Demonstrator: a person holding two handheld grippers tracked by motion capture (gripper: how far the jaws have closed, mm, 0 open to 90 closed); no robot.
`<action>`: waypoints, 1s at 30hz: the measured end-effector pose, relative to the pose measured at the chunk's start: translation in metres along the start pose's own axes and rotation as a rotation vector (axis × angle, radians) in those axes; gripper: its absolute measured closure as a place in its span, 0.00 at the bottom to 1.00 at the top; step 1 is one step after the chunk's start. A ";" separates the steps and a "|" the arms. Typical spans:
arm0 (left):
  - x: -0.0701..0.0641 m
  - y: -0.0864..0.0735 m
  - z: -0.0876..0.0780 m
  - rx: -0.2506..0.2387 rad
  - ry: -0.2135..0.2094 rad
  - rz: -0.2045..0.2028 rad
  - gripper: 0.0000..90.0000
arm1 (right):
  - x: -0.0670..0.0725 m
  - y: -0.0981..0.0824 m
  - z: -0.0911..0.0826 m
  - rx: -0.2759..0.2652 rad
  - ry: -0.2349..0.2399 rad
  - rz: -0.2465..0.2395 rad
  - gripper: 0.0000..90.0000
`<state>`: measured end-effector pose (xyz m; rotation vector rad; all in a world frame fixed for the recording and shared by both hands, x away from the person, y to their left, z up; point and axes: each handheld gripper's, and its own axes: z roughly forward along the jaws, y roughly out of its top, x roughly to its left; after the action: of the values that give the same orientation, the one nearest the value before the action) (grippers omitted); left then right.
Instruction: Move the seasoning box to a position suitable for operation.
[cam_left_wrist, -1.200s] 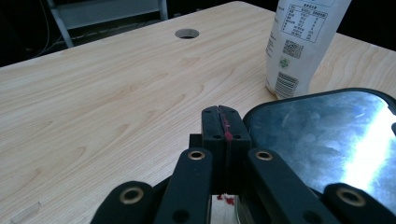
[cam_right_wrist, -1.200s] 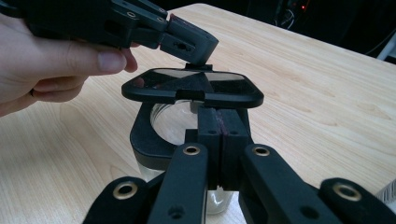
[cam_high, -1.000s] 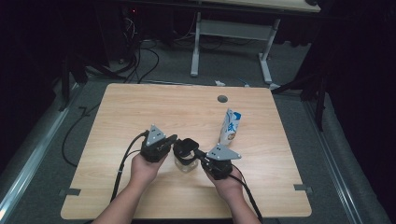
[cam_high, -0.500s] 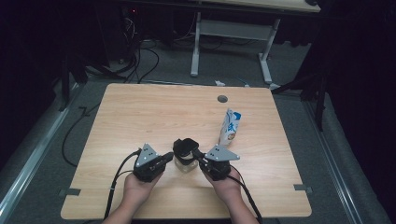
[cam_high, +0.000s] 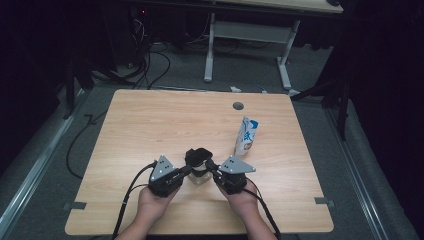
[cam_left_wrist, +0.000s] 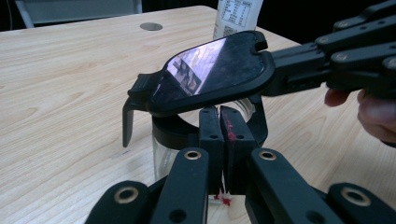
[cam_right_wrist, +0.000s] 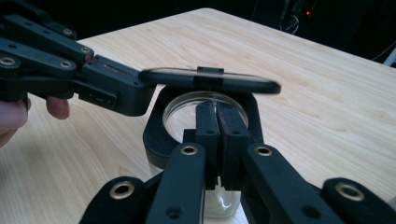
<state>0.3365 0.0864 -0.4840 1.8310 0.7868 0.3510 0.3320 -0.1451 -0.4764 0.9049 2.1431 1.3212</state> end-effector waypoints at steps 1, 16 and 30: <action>-0.001 0.001 0.000 -0.004 -0.001 0.000 0.98 | 0.001 -0.001 0.001 0.004 0.004 0.006 0.98; 0.006 0.012 0.001 -0.049 0.042 -0.023 0.94 | 0.004 -0.006 0.004 0.004 0.012 0.001 0.99; 0.025 0.013 0.006 -0.074 0.088 -0.101 0.95 | 0.001 -0.007 0.004 -0.002 0.030 0.006 1.00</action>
<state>0.3630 0.0957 -0.4775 1.7095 0.9114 0.3922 0.3318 -0.1443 -0.4841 0.8968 2.1630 1.3476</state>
